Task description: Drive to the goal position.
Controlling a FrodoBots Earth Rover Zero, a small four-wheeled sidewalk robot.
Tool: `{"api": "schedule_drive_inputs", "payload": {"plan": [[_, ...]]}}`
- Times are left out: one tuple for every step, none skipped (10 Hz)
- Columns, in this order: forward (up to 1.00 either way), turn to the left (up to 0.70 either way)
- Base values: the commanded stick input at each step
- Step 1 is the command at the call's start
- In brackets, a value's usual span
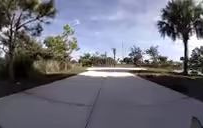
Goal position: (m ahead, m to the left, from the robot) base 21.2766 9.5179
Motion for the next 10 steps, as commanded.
{"api": "schedule_drive_inputs", "payload": {"plan": [[0.85, 0.0], [0.85, 0.0], [0.85, 0.0], [0.85, 0.0], [0.85, 0.0], [0.85, 0.0], [0.85, 0.0], [0.85, 0.0], [0.85, 0.0], [0.85, 0.0]]}}
